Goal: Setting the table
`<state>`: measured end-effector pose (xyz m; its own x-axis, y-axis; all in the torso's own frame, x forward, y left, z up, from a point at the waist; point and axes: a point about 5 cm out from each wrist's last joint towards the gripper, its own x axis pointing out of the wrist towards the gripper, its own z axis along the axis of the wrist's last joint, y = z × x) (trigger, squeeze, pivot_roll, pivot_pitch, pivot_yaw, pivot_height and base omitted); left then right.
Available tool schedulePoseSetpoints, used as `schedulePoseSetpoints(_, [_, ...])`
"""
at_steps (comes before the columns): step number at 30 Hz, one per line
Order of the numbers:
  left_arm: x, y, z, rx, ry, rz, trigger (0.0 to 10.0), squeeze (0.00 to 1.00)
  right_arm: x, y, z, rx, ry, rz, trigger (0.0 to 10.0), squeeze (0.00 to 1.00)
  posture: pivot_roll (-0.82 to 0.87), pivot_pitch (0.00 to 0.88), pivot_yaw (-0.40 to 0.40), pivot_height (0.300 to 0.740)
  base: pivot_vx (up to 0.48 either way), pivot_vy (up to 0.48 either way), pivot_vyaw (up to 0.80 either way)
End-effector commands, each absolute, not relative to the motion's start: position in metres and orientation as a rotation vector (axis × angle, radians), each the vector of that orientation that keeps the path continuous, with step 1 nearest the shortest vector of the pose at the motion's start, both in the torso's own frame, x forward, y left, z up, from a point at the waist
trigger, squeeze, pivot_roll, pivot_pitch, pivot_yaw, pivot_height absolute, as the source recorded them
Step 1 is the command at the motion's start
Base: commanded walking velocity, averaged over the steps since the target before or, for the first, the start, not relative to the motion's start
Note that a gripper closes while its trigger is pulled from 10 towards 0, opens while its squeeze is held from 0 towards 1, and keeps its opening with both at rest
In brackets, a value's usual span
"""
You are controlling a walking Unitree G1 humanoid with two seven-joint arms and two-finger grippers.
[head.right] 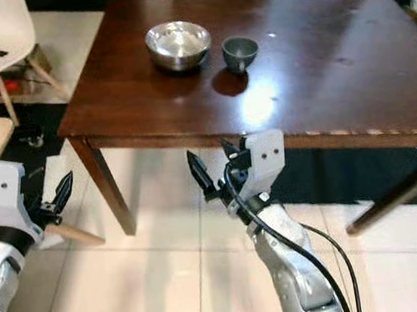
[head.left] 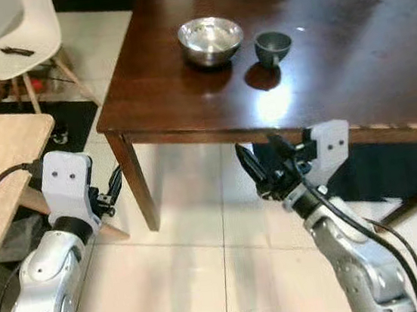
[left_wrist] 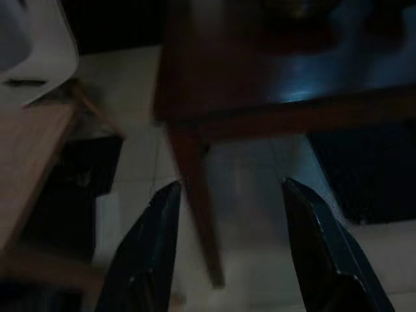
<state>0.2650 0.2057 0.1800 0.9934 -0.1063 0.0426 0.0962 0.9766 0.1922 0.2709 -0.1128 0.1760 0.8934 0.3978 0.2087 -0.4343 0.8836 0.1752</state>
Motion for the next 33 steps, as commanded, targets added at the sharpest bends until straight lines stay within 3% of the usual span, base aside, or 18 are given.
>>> schedulePoseSetpoints(1, [0.2631,0.2061,0.1752,0.189,-0.029,-0.099,10.0,0.0,0.2691,-0.1113,0.1739,0.23,-0.157,0.447,10.0,0.0,-0.07,0.084,0.009,0.74,-0.368,0.0,0.0])
schedulePoseSetpoints(33, [0.2659,0.2049,0.1748,0.187,-0.028,-0.102,10.0,0.0,0.2689,-0.1111,0.1746,0.232,-0.156,0.447,10.0,0.0,-0.07,0.087,0.009,0.74,-0.354,0.0,0.0])
